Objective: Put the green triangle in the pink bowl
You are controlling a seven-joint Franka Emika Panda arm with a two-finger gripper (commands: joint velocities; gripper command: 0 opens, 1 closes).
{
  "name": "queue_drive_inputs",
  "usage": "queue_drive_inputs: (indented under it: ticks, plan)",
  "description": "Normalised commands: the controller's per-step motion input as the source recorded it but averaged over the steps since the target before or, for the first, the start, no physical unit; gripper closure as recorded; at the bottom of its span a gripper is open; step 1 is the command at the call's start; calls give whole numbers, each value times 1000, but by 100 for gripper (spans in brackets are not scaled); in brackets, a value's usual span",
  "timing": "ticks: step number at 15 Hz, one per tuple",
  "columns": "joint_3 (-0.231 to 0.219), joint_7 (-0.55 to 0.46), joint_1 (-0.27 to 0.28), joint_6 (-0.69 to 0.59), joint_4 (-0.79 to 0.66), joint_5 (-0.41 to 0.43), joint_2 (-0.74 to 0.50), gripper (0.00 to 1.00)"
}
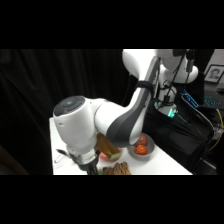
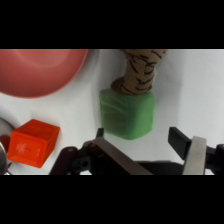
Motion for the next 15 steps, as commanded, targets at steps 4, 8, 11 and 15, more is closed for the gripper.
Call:
queue_drive_inputs:
  ticks: [4, 8, 11, 15]
  plan:
    - [-60, 59, 67, 105, 214, 1, 184, 0]
    - [-52, 23, 41, 62, 224, 23, 196, 0]
    - [-32, 8, 49, 36, 198, 33, 151, 0]
    - [-29, 1, 54, 12, 196, 30, 117, 31]
